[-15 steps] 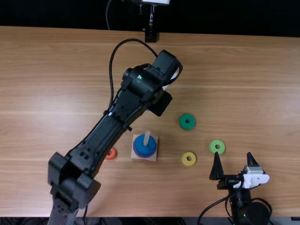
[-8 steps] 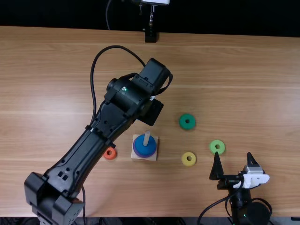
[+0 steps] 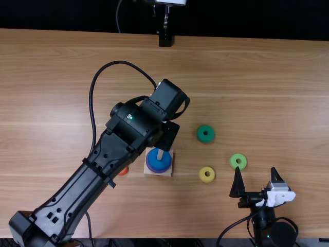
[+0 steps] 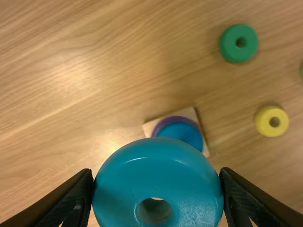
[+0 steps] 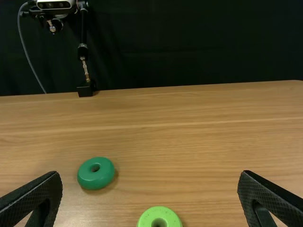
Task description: Build the Hanoi tower: stack the rings onto the peg from bottom to top in this color order: purple, dark blue, light blue, dark green, light green, yellow, orange.
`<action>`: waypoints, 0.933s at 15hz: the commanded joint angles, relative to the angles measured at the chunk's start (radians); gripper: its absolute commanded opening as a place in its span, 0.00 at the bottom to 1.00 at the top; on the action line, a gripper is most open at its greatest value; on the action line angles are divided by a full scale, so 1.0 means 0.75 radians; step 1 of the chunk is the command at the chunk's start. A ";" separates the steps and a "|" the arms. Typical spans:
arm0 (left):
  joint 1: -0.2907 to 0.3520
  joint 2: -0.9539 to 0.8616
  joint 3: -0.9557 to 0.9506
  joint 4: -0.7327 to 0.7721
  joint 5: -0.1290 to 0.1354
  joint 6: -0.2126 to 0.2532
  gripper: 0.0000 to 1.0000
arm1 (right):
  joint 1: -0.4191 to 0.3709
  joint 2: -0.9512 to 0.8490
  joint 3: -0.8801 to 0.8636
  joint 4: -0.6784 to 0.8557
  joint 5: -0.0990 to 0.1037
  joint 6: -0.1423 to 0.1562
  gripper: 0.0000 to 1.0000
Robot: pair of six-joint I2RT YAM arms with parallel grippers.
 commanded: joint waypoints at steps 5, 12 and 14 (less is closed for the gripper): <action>-0.062 -0.053 -0.021 -0.073 -0.015 -0.104 0.00 | -0.009 -0.002 -0.013 -0.026 -0.002 0.004 1.00; -0.084 -0.031 -0.019 -0.058 -0.013 -0.104 0.00 | -0.009 -0.002 -0.013 -0.026 -0.002 0.004 1.00; -0.088 -0.004 -0.017 -0.053 -0.013 -0.104 0.00 | -0.009 -0.002 -0.011 -0.026 -0.002 0.004 1.00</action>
